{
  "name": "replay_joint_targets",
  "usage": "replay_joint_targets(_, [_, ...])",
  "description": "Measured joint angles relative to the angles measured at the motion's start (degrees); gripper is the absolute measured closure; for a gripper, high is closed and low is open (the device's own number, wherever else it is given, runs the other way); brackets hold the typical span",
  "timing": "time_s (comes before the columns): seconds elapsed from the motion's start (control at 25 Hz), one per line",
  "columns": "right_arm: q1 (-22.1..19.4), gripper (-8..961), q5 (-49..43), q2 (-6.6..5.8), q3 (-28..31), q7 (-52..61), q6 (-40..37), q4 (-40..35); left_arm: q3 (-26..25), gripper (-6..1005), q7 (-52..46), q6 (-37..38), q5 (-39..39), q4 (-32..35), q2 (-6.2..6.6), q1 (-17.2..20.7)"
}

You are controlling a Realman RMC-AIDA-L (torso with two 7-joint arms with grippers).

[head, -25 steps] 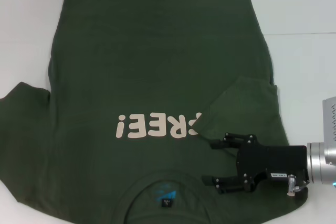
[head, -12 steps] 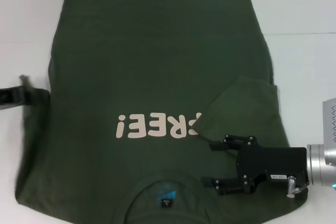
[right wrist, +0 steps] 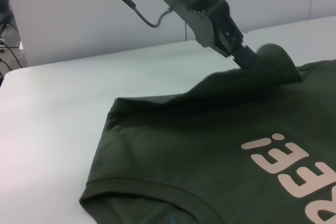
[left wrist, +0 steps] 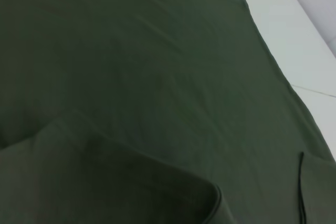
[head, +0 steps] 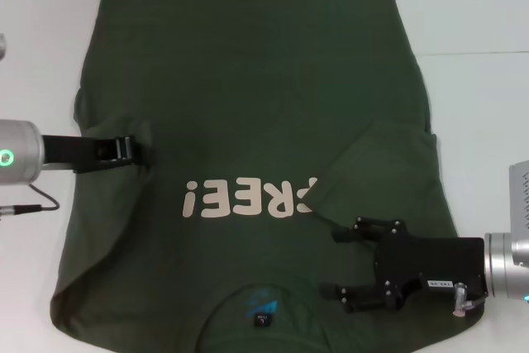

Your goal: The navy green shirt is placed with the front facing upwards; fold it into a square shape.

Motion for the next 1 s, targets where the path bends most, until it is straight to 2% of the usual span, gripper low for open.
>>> replay_joint_targets(0.44, [-0.2,63,0.6,-0.05,0.0,-0.6,-0.2,0.0,0.3,973,1.0,-4.1,-0.9,-3.8,-0.03,0.0])
replay_joint_targets(0.64, [-0.2,63,1.2,-0.28,0.0,0.9,-0.5,-1.3,-0.7,804,2.5,-3.9,-1.6,-3.3,0.14,0.4])
replay_joint_targets(0.72, [-0.2,63,1.1,-0.4,-0.3,4.4,-0.7,-3.8,-1.8,560,6.5,-3.0,-2.6,-3.4,0.28,0.6])
replay_joint_targets(0.8, [-0.2,63,0.3,-0.44,-0.6,8.7,-1.2,-6.9,-2.5,488,10.0,-2.2,-3.8,-3.6,0.34,0.6])
replay_joint_targets(0.84, [-0.3,63,-0.6,-0.42,-0.6,11.6,-1.7,-9.0,-4.1,452,18.7,1.0,-7.0,-3.7,0.36,1.0])
replay_joint_targets(1.0, [-0.9,62,-6.5,-0.12,-0.6,25.8,-4.0,-19.8,-7.3,324,32.2,9.2,-12.8,-4.0,0.56,1.9])
